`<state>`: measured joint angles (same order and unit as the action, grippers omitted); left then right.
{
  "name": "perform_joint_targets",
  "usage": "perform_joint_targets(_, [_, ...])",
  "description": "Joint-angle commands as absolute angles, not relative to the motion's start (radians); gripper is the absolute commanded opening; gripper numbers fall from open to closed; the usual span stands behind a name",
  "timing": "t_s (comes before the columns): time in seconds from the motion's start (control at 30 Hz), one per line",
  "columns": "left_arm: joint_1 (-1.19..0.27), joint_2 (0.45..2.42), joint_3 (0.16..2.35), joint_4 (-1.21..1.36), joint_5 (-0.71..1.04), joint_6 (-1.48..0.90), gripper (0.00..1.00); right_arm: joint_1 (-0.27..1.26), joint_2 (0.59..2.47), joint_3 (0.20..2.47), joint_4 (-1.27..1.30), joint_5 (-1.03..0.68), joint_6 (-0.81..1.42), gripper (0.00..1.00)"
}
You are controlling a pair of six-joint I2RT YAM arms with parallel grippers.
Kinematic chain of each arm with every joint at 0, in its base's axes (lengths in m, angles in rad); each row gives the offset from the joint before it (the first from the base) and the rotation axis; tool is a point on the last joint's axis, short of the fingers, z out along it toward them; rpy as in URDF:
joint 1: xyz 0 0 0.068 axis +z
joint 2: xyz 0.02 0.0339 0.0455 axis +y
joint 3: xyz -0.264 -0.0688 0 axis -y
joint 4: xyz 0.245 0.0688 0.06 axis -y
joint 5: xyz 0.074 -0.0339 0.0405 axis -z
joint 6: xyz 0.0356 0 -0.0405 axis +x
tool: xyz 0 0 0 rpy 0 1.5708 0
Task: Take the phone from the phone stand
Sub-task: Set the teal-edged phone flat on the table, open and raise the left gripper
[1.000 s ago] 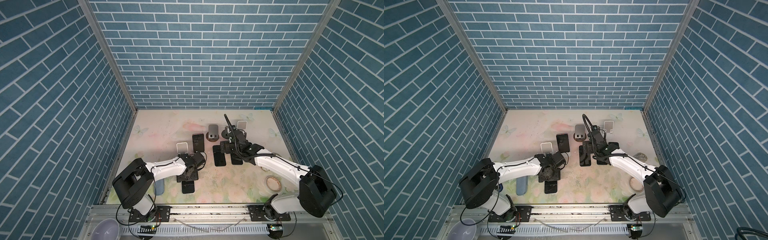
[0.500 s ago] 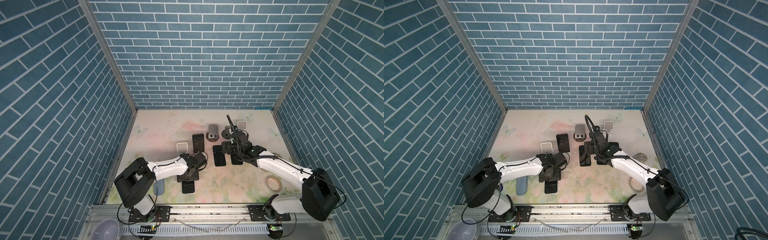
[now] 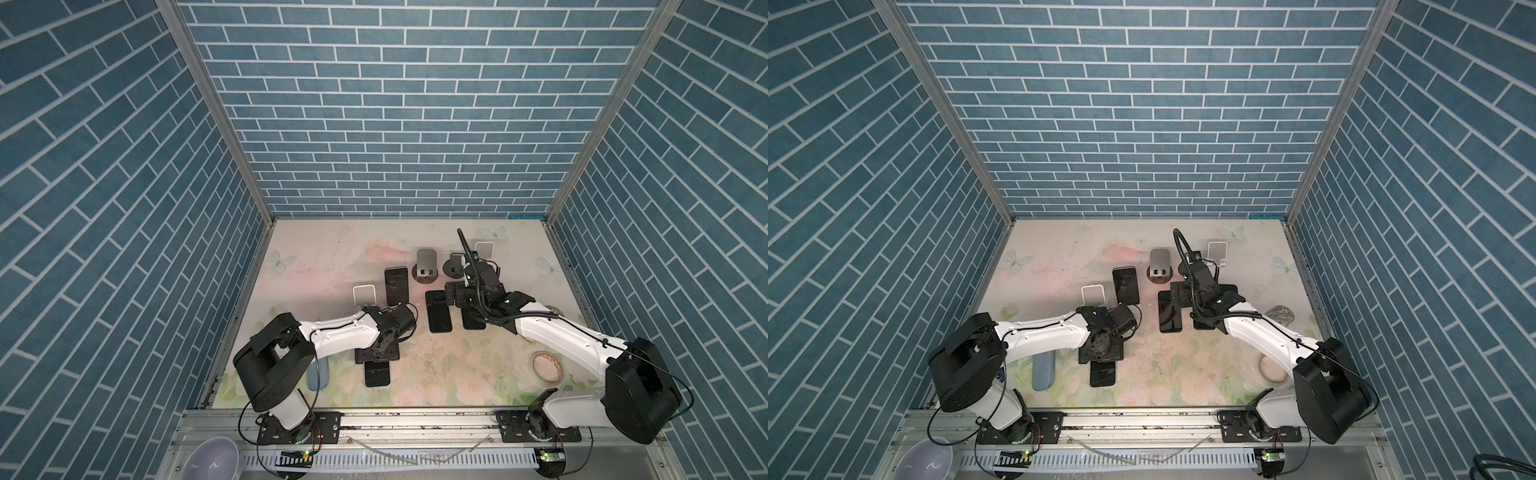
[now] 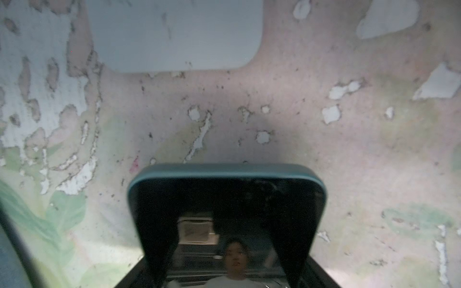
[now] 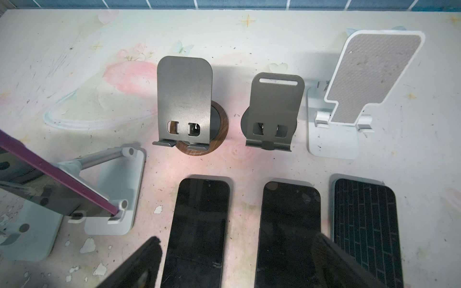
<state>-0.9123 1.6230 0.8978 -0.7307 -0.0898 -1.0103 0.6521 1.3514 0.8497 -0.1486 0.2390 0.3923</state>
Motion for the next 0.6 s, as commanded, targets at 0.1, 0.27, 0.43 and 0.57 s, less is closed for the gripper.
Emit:
perform_joint_targets(0.1, [-0.920, 1.632, 0.848, -0.720, -0.090, -1.003, 0.82, 0.647, 1.316, 0.825, -0.134, 0.234, 0.377, 0.95])
perform_joint_targets(0.27, [-0.920, 1.623, 0.841, -0.712, -0.090, -1.002, 0.82, 0.646, 1.318, 0.833, -0.143, 0.228, 0.380, 0.95])
perform_joint_targets(0.43, [-0.920, 1.607, 0.833, -0.705, -0.100, -1.002, 0.83, 0.648, 1.321, 0.844, -0.152, 0.222, 0.380, 0.95])
perform_joint_targets(0.57, [-0.920, 1.590, 0.827, -0.691, -0.107, -1.002, 0.84, 0.650, 1.330, 0.853, -0.161, 0.215, 0.382, 0.95])
